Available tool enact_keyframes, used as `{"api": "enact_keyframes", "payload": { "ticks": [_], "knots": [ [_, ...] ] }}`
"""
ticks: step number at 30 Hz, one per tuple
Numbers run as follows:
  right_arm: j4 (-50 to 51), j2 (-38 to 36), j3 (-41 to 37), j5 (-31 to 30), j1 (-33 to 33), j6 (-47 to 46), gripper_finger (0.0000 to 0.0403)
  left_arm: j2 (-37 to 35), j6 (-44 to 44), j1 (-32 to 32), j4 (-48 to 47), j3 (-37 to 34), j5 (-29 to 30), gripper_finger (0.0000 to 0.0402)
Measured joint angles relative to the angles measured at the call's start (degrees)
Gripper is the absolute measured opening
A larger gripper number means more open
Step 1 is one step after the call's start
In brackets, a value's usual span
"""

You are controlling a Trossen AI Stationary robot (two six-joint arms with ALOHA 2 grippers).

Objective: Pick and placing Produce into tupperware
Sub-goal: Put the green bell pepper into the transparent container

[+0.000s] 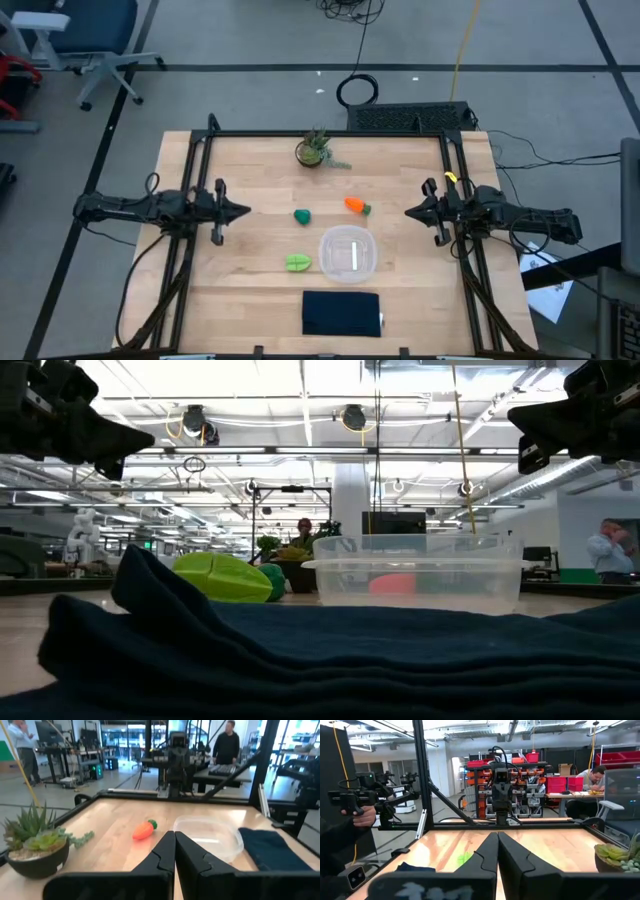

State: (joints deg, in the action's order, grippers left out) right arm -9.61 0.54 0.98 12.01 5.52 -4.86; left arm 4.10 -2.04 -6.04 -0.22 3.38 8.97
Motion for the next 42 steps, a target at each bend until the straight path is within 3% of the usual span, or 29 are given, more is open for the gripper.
{"api": "enact_keyframes", "payload": {
  "ticks": [42],
  "knots": [
    [0.03, 0.32, -0.01, -0.2, 0.0, -0.31, 0.0, 0.02, 1.77, 0.02, -0.01, 0.0, 0.07, 0.001]
  ]
}}
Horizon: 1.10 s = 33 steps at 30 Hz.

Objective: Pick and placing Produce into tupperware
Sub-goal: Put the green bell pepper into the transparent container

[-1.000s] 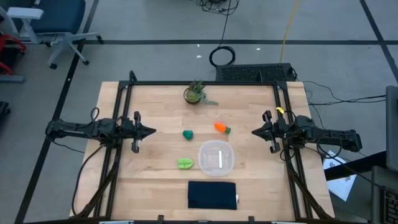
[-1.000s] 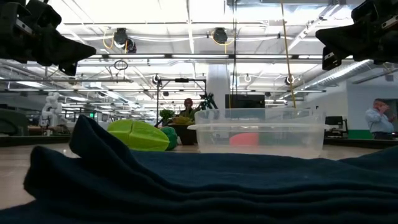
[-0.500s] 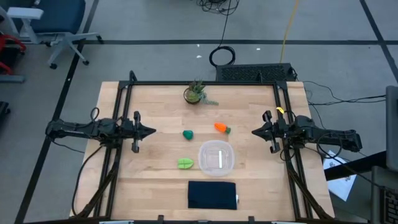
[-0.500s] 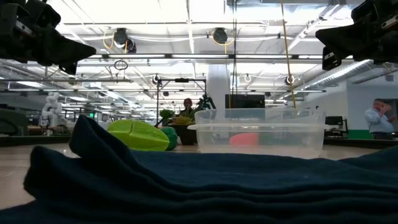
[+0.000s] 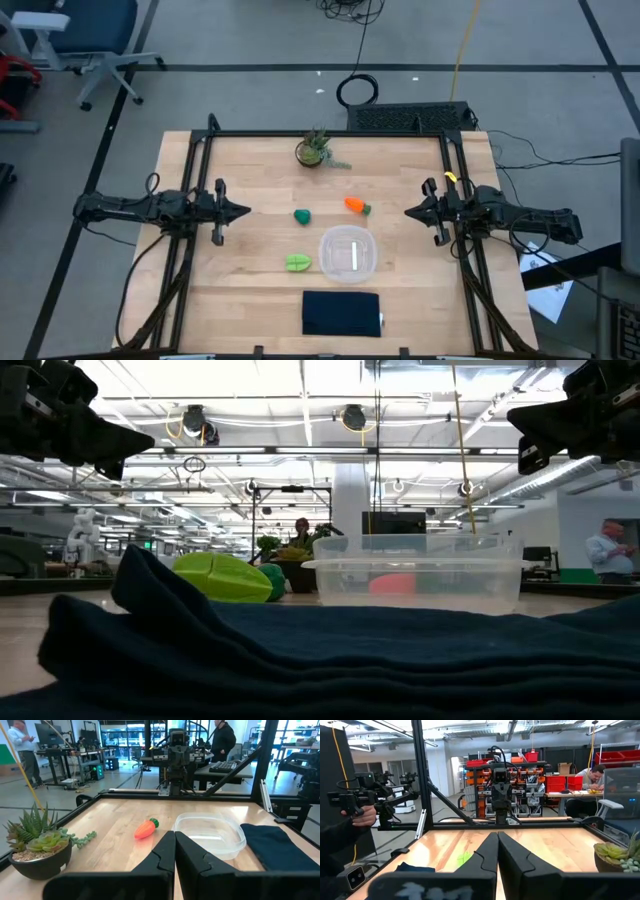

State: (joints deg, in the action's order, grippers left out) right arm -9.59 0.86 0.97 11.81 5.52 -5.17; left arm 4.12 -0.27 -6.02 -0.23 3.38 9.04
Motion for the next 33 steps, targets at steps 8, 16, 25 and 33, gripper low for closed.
{"api": "enact_keyframes", "payload": {
  "ticks": [8, 16, 25, 33],
  "knots": [
    [-0.06, 0.44, 0.02, -2.72, 0.02, -0.13, 0.0, 0.0, 0.0, -0.01, 0.0, 0.0, 0.02, 0.001],
    [0.39, 4.59, 1.66, -6.03, 0.02, -3.07, 0.0063, 0.0, 0.17, -0.02, 0.02, 0.0, 0.02, 0.001],
    [-0.21, 8.41, 3.19, -6.03, 0.02, -2.37, 0.0166, -0.01, -2.69, -0.02, -1.1, 0.0, 0.02, 0.001],
    [-0.35, 8.57, 3.26, -6.03, 0.02, -1.01, 0.0175, 4.65, -3.37, 0.0, -2.69, 0.78, 0.0, 0.0018]
  ]
}}
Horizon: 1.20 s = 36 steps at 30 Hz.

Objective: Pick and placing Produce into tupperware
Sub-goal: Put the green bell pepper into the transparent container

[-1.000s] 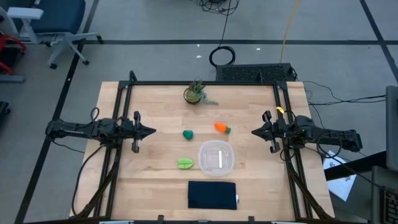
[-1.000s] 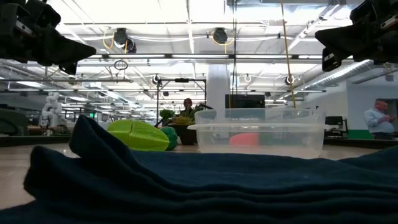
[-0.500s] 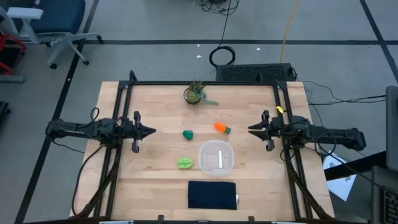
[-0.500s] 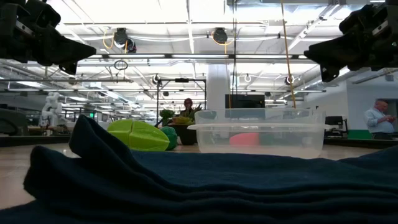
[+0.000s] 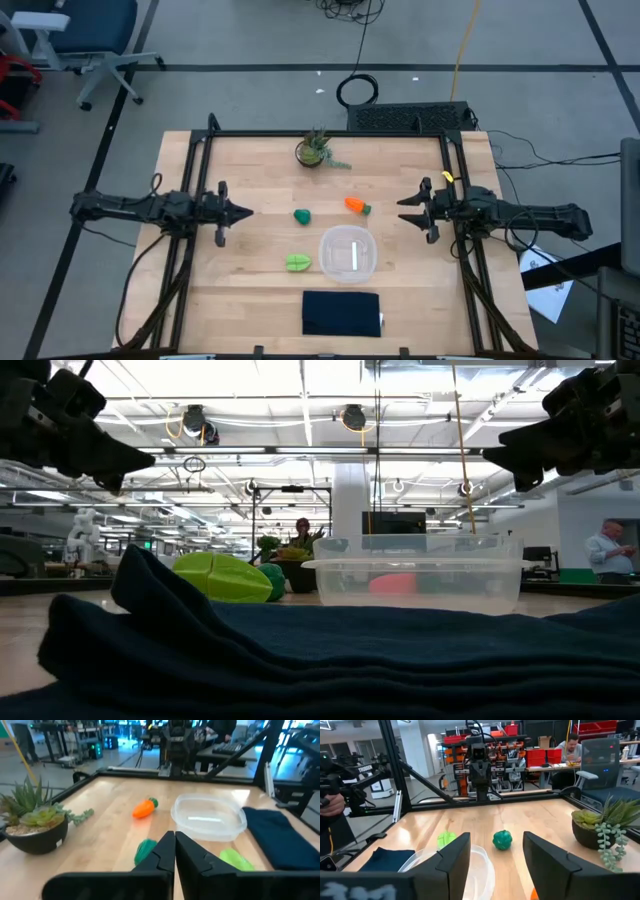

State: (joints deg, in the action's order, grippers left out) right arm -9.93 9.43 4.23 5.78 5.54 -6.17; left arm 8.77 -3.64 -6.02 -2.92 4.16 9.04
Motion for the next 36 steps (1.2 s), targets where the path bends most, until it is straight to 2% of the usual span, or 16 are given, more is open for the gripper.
{"api": "enact_keyframes", "payload": {
  "ticks": [4, 8, 14, 18, 22, 28, 36],
  "knots": [
    [-0.01, 0.0, 0.05, 0.0, 0.0, 0.02, 0.0175, 4.47, 0.52, 0.0, 0.22, 2.26, 0.01, 0.006],
    [-0.07, 0.0, 0.13, 0.0, 0.0, 0.02, 0.0176, 8.55, 0.89, 0.0, 0.19, 4.46, 0.18, 0.0131],
    [-0.07, 0.0, 0.17, 0.01, 0.0, 0.02, 0.0176, 13.22, 0.59, 0.0, 0.17, 7.73, 4.51, 0.0241],
    [-0.07, 0.0, 0.22, 0.02, 0.0, -0.03, 0.0176, 16.63, 1.55, 0.0, 0.07, 10.39, 7.08, 0.0287],
    [-0.07, 0.0, 0.22, 0.02, 0.0, -0.11, 0.0176, 20.28, 3.79, 0.0, 0.04, 12.94, 6.79, 0.03],
    [-0.07, 0.0, 0.22, 0.02, 0.0, -0.2, 0.0176, 27.38, 3.48, 0.64, -2.25, 18.67, 5.67, 0.0288],
    [-0.09, 0.0, 0.24, 0.04, 0.0, -0.2, 0.0176, 37.26, 3.57, 7.44, -5.67, 29.61, -4.26, 0.0283]
  ]
}}
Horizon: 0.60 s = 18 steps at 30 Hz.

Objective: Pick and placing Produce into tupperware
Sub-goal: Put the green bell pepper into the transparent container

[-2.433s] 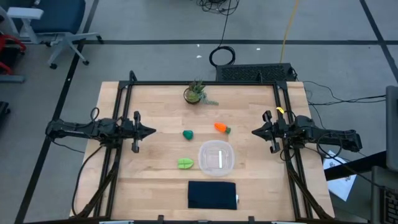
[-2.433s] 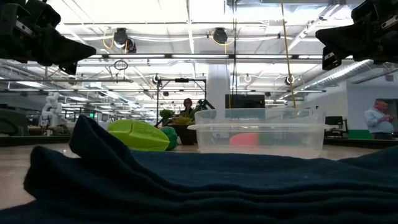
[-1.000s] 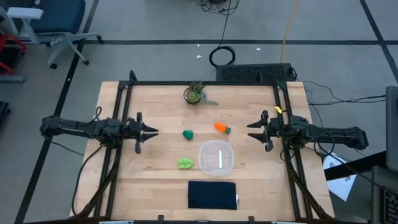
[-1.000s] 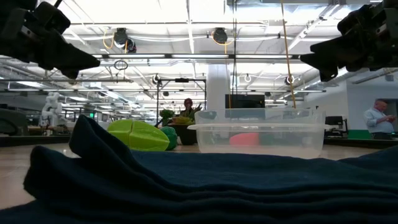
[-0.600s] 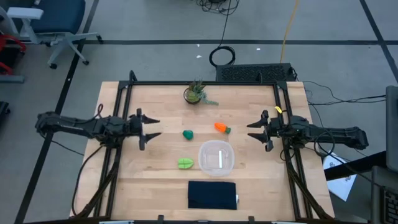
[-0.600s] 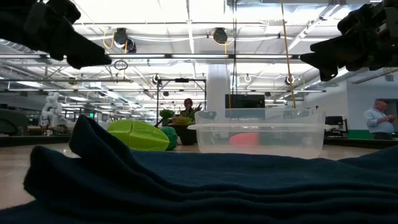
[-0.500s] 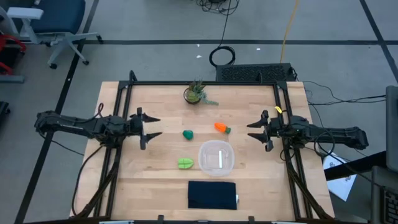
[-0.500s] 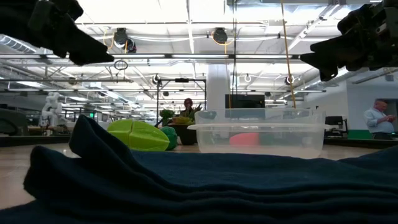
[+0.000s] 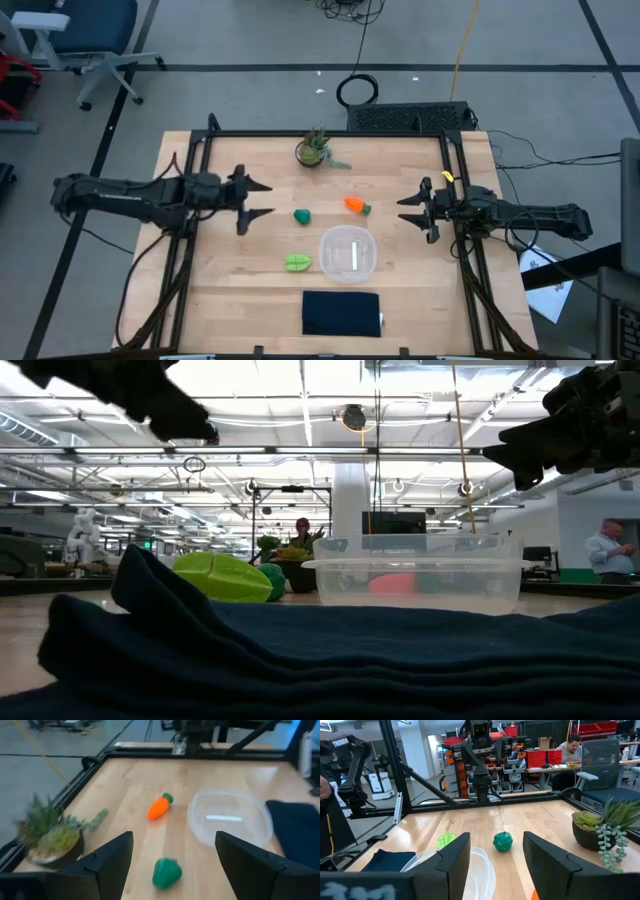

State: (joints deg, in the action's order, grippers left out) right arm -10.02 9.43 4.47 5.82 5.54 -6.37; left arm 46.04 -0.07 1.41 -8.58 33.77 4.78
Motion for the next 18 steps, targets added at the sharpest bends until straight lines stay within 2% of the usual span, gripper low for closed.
{"api": "enact_keyframes", "payload": {
  "ticks": [11, 15, 18],
  "knots": [
    [-0.02, 0.0, 0.02, -0.01, -0.02, 0.0, 0.0176, 15.36, 4.22, 8.75, -0.91, 11.9, -15.95, 0.0283],
    [-0.04, 0.0, 0.04, 0.0, -0.02, 0.0, 0.0176, 21.61, 4.6, 10.62, -7.07, 18.09, -18.45, 0.0282],
    [-0.04, 0.0, 0.04, -0.01, -0.02, 0.0, 0.0176, 26.44, 6.48, 11.2, -16.12, 24.04, -18.89, 0.0282]
  ]
}}
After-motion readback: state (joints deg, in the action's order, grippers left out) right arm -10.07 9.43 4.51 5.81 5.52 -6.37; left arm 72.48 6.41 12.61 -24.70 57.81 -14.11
